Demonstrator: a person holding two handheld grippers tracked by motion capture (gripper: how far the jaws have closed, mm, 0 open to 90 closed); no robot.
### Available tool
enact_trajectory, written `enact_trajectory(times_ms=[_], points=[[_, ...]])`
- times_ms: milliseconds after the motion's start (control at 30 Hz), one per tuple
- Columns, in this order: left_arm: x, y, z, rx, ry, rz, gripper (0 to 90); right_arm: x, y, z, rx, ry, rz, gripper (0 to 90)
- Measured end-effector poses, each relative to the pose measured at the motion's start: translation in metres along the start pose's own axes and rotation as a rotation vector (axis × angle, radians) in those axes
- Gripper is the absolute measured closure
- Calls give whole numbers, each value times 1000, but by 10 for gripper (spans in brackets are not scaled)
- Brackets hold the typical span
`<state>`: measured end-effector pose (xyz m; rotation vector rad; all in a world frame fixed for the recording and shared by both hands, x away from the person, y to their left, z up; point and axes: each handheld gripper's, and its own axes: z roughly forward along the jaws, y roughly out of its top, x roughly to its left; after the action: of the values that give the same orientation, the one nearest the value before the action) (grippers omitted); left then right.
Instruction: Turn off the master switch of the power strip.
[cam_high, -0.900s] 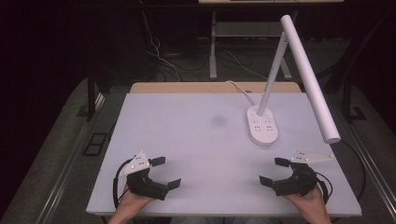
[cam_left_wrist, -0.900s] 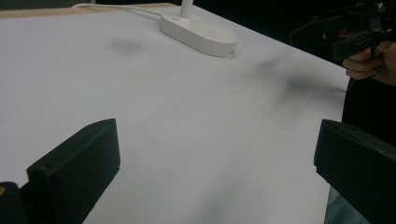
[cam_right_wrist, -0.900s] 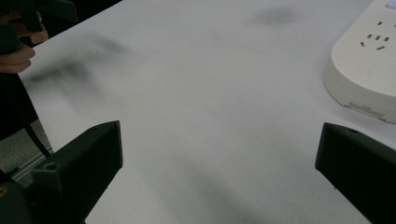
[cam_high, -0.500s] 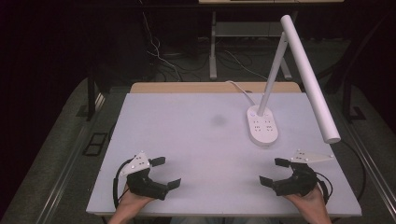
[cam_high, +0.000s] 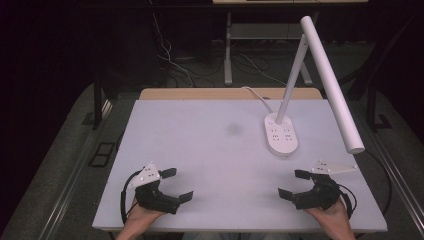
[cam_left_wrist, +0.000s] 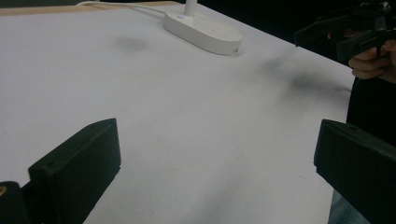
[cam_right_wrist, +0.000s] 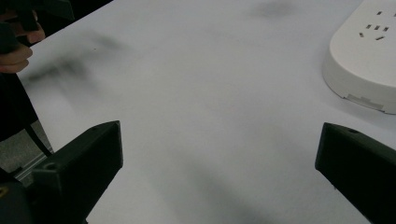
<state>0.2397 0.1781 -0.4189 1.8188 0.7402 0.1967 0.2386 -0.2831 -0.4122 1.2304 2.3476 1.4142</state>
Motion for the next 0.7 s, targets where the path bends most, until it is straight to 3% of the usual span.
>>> enact_trajectory(times_ms=[700], points=[[1, -2, -2, 3, 5, -17, 0, -3, 10, 7, 52, -9, 4, 3]])
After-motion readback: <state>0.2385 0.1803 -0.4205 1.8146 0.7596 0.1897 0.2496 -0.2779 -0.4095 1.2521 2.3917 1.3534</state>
